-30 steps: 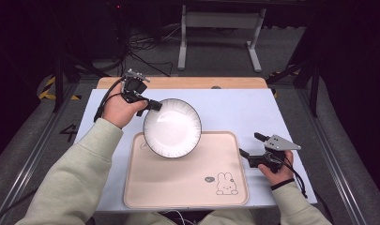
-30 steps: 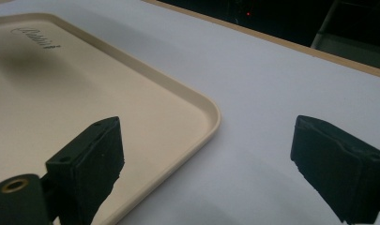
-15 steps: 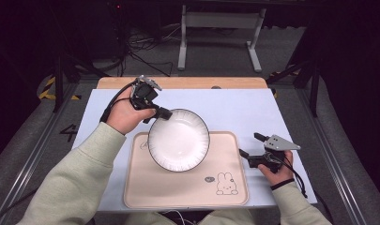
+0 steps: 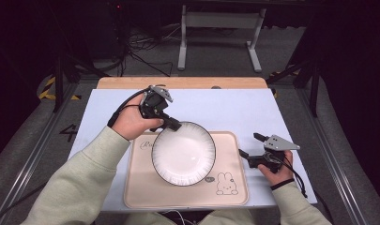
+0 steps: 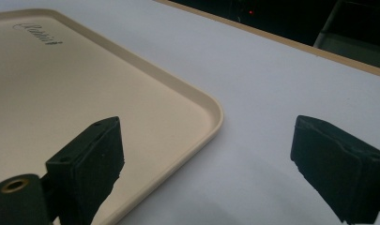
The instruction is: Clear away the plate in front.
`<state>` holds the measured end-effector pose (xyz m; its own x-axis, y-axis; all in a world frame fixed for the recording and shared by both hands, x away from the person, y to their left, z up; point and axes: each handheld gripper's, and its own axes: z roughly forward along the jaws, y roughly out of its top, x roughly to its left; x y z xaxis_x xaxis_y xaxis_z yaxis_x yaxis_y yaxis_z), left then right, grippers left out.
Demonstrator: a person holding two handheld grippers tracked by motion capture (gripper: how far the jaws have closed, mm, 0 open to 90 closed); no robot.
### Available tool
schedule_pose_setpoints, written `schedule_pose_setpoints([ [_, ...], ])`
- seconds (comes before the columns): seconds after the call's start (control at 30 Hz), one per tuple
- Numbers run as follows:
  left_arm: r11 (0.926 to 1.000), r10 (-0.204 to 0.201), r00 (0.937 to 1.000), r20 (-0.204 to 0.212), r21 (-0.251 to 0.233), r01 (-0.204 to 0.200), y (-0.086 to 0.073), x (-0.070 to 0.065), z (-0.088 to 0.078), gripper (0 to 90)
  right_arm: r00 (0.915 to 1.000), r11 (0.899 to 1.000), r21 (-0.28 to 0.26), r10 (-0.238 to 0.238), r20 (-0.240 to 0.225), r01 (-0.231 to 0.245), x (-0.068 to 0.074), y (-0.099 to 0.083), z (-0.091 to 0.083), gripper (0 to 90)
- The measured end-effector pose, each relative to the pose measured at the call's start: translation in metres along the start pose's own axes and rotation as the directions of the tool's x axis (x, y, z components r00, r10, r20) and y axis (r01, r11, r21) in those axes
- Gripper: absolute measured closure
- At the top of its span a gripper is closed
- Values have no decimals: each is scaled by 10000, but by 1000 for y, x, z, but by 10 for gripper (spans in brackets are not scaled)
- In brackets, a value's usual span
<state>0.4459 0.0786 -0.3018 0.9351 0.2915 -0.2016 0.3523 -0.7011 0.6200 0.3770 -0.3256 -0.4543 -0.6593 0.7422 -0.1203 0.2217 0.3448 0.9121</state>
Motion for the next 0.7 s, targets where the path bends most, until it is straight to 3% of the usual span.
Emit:
schedule_pose_setpoints([
  [0.2,9997,195,9997,161,174,-198,1,-2,10,832,10000,10000,-9,-12,-18,12,0,0,0,100],
  [0.7,9976,5,10000,-21,692,-4,0,0,34,831,10000,10000,15,-16,-25,16,0,0,1,98],
])
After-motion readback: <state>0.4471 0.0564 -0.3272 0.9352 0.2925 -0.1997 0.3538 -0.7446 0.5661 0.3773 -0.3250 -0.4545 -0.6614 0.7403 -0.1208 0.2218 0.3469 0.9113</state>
